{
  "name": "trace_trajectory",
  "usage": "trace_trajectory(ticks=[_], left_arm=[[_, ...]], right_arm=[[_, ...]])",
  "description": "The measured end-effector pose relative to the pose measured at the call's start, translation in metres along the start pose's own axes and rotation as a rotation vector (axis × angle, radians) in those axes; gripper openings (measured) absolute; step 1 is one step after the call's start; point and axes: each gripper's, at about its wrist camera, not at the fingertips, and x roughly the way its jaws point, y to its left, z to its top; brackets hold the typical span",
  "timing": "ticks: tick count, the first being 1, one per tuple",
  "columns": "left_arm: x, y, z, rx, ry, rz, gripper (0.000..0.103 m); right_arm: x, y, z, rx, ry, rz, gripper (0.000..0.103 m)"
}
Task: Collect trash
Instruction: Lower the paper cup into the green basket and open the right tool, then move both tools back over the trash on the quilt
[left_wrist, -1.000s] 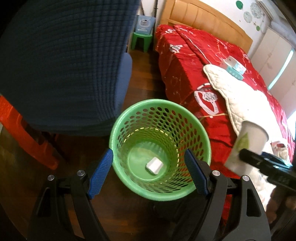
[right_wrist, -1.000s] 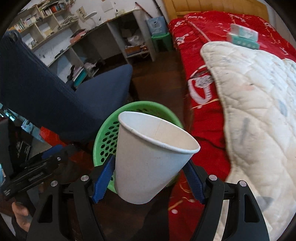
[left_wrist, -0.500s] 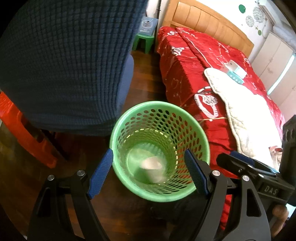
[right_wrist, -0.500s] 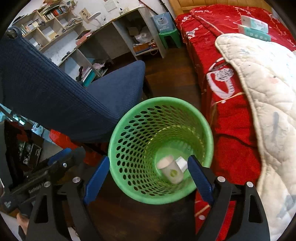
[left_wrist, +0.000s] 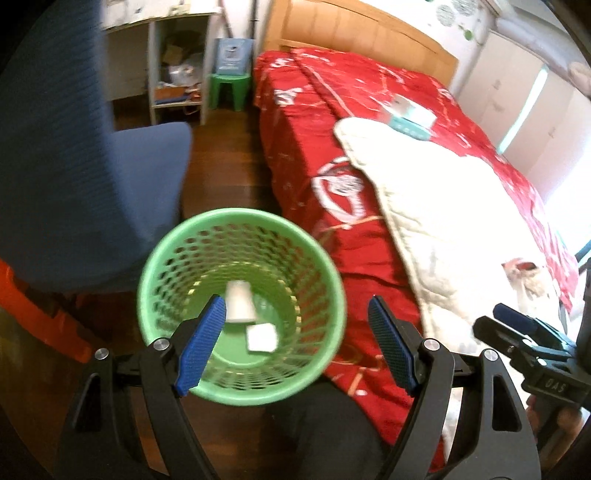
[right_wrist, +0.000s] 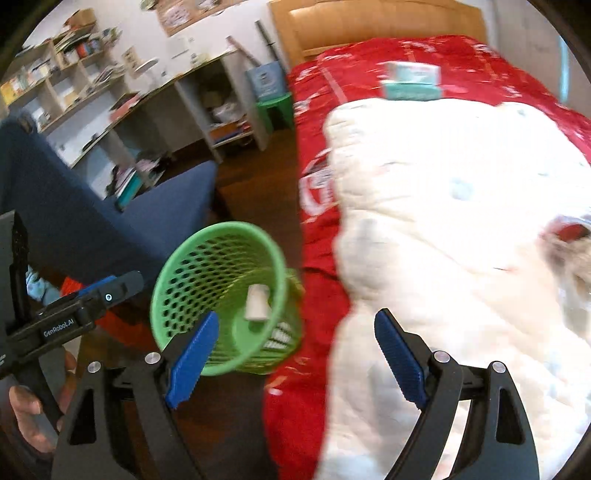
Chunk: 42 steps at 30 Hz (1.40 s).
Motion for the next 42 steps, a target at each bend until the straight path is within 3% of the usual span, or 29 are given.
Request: trace_trajectory(ticks=[12, 20, 33, 42], left_arm=[[0.016, -0.102, 0.004, 0.147, 0.025, -0.123, 0.078], [0.023, -0.140, 0.005, 0.210, 0.038, -0.163, 0.078], [0.042, -0.166, 0.017, 0.235, 0.060, -0.169, 0.078], [0.058, -0.201, 0.028, 0.264, 0.082, -0.213, 0.078]], right_arm=[[-0.077, -0.110, -0.023, 0.128, -0.101, -0.214, 0.083], [-0.090, -0.174, -0.015, 0.213, -0.137, -0.319, 0.081], [-0.060, -0.228, 0.016, 0.263, -0.111, -0.367, 0.078], [-0.054, -0.238, 0.015, 0.265, -0.085, -0.351, 0.061]])
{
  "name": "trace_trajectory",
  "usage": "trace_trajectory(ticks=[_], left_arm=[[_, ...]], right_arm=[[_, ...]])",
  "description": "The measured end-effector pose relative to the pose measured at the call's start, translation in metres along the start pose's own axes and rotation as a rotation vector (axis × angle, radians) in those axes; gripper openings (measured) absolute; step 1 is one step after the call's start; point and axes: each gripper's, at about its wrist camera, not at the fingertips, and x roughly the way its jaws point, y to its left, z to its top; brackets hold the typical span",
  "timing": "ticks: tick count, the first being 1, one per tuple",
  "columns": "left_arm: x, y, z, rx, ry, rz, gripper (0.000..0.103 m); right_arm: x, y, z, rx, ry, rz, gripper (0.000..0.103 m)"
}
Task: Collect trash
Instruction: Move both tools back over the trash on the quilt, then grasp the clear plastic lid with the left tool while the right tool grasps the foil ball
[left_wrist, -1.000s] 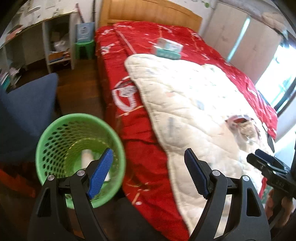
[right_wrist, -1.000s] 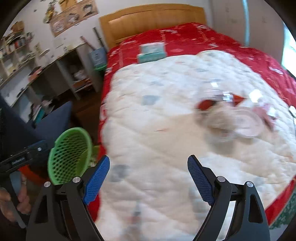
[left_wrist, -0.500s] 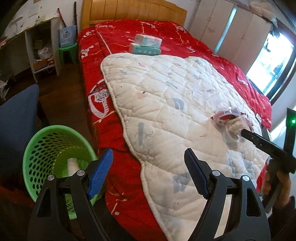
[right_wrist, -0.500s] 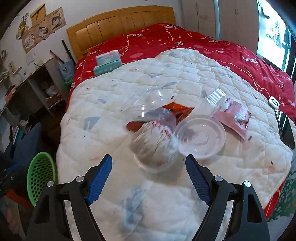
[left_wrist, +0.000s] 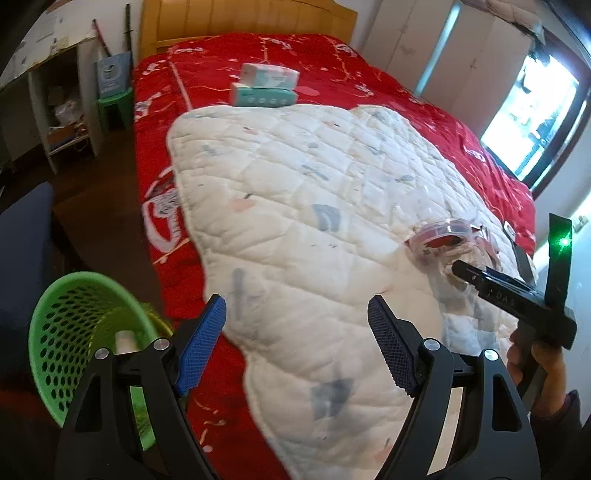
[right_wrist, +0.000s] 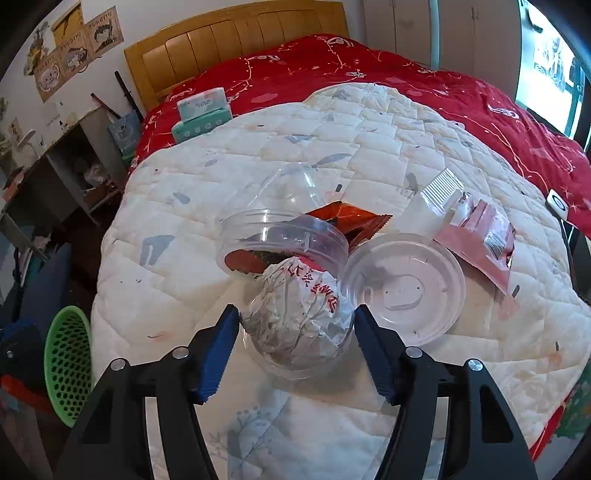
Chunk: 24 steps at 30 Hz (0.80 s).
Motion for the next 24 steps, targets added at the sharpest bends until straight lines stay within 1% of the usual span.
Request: trace_trajectory(ticks=[3, 9, 15, 18, 24], left_arm=[[0.009, -0.013, 0.006, 0.011, 0.015, -0.030, 0.078], [0.027, -0.042, 0.018, 0.034, 0.037, -0.089, 0.084], [0.047, -0.080, 0.030, 0.057, 0.066, -0.159, 0.087], [0.055, -0.096, 0.034, 0.063, 0.076, -0.178, 0.094], [0.084, -0.122, 0.041, 0.021, 0.108, -0.219, 0.097]], right_arm=[[-0.010, -0.002, -0.002, 0.003, -0.015, 0.024, 0.059], [-0.042, -0.011, -0.009, 0.016, -0.062, 0.069, 0.059], [-0.067, -0.027, -0.021, 0.030, -0.090, 0.063, 0.059], [-0.076, -0.034, -0.026, 0.033, -0.104, 0.049, 0.059], [-0.082, -0.046, -0.035, 0.059, -0.115, 0.047, 0.059]])
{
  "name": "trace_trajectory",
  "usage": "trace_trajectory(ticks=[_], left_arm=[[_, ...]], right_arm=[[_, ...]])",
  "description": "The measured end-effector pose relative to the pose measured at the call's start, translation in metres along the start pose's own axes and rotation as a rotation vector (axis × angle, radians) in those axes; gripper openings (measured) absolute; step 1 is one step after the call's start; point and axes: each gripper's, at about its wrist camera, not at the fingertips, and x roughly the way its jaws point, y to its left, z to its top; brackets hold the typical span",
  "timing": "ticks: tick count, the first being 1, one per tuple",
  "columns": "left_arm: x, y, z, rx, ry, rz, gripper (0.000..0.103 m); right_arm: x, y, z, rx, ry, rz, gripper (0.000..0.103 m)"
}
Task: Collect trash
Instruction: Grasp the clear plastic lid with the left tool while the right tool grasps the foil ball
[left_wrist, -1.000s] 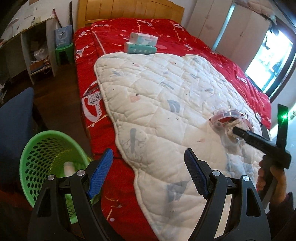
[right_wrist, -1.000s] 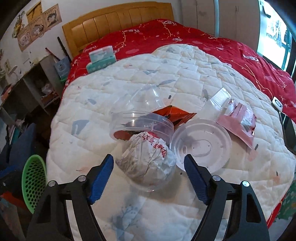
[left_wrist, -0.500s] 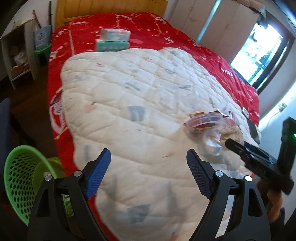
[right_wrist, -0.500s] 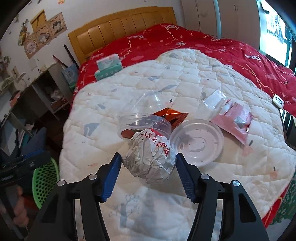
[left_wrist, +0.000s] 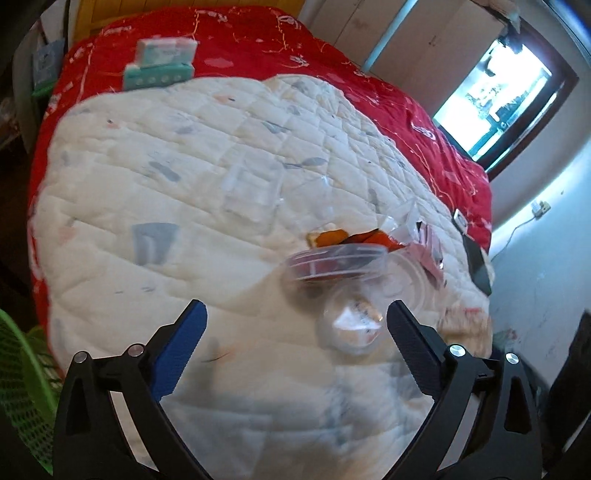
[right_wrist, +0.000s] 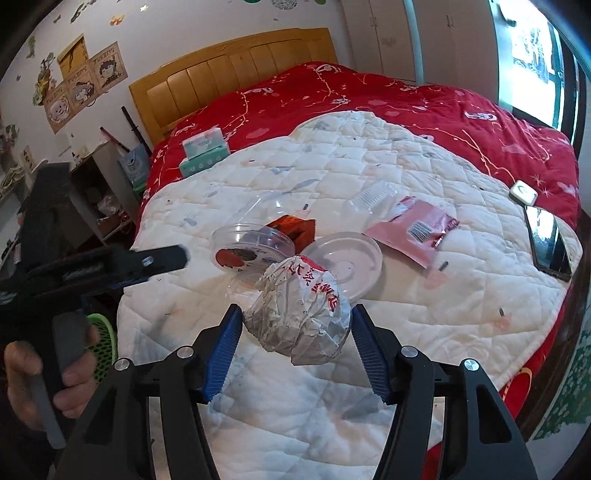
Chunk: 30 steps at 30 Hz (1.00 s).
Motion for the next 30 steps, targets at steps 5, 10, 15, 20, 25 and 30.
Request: trace_trajectory(ticks=[5, 10, 15, 20, 25, 30], left_arm=[[0.025, -0.007, 0.008, -0.055, 0.008, -0.032, 0.097], [0.043, -0.012, 0.016, -0.081, -0.002, -0.032, 0.097], [0.055, -0.009, 0.016, -0.109, 0.009, -0.038, 0.097], [0.064, -0.010, 0.014, -0.121, 0.007, -0.058, 0.097], [0.065, -0.009, 0.015, -0.121, -0.008, -0.115, 0.083], [0.059, -0.009, 0.015, -0.102, -0.029, -0.106, 0.082]], right_arm=[[0.000, -0.008, -0.005, 0.014, 0.001, 0.002, 0.059], [0.003, -0.014, -0.008, 0.027, 0.007, 0.009, 0.059], [0.007, -0.018, -0.010, 0.039, 0.019, 0.016, 0.059], [0.011, -0.020, -0.011, 0.047, 0.027, 0.018, 0.059], [0.009, -0.021, -0.013, 0.050, 0.022, 0.016, 0.059], [0.007, -0.021, -0.014, 0.051, 0.016, 0.013, 0.059]])
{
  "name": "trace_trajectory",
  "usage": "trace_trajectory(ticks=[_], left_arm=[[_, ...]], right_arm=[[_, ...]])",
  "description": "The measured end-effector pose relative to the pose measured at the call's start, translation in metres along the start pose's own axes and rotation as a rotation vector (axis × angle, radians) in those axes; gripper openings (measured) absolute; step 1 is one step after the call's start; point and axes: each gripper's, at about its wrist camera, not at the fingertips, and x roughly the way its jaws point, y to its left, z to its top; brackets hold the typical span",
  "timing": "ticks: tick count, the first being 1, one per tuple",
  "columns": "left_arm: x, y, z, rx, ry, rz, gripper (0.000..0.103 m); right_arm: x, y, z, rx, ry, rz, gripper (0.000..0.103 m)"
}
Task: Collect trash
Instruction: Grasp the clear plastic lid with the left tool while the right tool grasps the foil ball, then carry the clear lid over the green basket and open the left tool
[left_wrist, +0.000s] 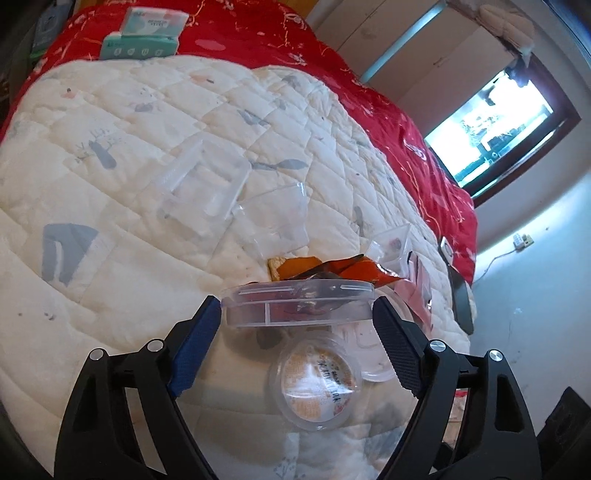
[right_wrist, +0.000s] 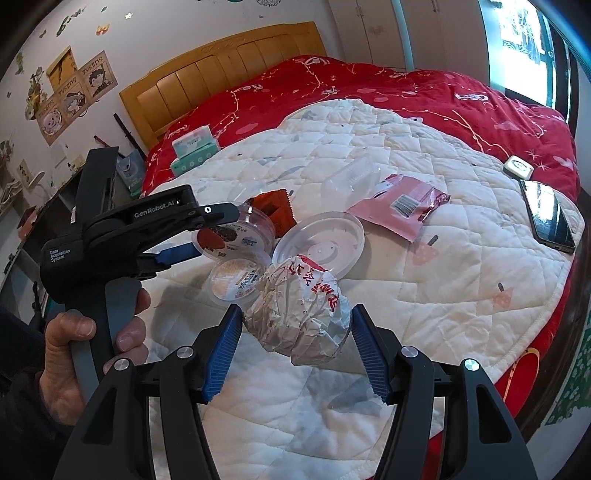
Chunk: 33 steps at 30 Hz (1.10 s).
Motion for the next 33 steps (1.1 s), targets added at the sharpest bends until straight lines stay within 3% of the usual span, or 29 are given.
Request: trace_trajectory(ticks=[6, 17, 33], left_arm=[[-0.024, 0.005, 0.002, -0.009, -0.018, -0.020, 0.082], [-0.107, 0.034, -0.004, -0.003, -0.096, 0.002, 0.082], [-0.225, 0.136, -0.050, -0.107, -0.223, 0.167, 0.082]], right_arm=[[-0.007, 0.008, 0.000, -0.009, -0.010, 0.008, 0.059], [-0.015, 0.055, -0.002, -0.069, -0.018, 0.063, 0.059], [-0.008, 0.148, -0.021, -0.208, 0.026, 0.187, 0.059]])
